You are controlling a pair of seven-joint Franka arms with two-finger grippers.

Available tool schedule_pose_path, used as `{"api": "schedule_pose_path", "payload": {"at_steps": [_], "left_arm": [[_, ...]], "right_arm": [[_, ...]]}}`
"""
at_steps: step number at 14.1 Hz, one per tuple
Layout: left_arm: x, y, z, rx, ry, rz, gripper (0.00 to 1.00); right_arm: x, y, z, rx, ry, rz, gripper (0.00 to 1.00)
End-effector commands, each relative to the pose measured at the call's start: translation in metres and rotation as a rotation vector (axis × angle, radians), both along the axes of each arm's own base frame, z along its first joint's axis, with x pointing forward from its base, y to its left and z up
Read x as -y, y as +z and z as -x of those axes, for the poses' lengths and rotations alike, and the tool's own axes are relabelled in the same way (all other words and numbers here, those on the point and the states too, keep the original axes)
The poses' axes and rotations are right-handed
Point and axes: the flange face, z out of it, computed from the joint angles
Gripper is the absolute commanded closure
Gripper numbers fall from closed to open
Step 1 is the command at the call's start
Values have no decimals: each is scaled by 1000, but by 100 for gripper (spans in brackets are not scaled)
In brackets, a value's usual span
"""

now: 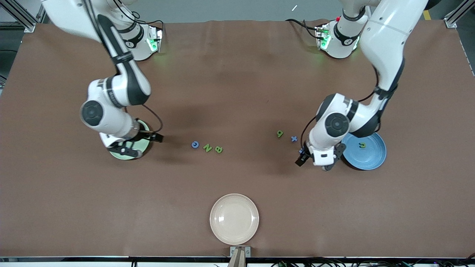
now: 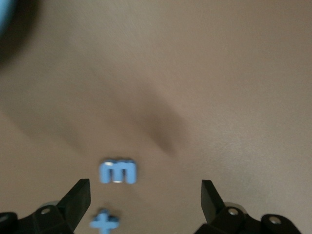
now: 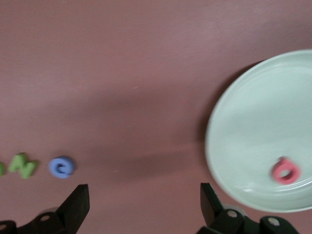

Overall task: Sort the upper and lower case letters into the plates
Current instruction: 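Grasp blue m with the left gripper while the right gripper grasps blue c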

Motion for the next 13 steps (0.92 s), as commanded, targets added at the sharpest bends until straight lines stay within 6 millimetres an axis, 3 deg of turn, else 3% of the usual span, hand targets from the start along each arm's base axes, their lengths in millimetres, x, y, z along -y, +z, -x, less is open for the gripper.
{"api": "schedule_pose_path", "payload": {"at_steps": [1, 4, 9, 13], "left_arm": [[-2, -15, -7, 20, -5, -32, 0], [-13, -21, -1, 1, -5, -44, 0], [-12, -23, 12, -16, -15, -55, 0], [-16, -28, 23, -32, -27, -68, 2]], "right_arm": [[-54, -22, -12, 3, -103, 12, 0], [-84, -46, -23, 30, -161, 16, 0], [-121, -82, -12, 60, -194, 24, 0], [-127, -94, -4, 45, -188, 41, 0]]}}
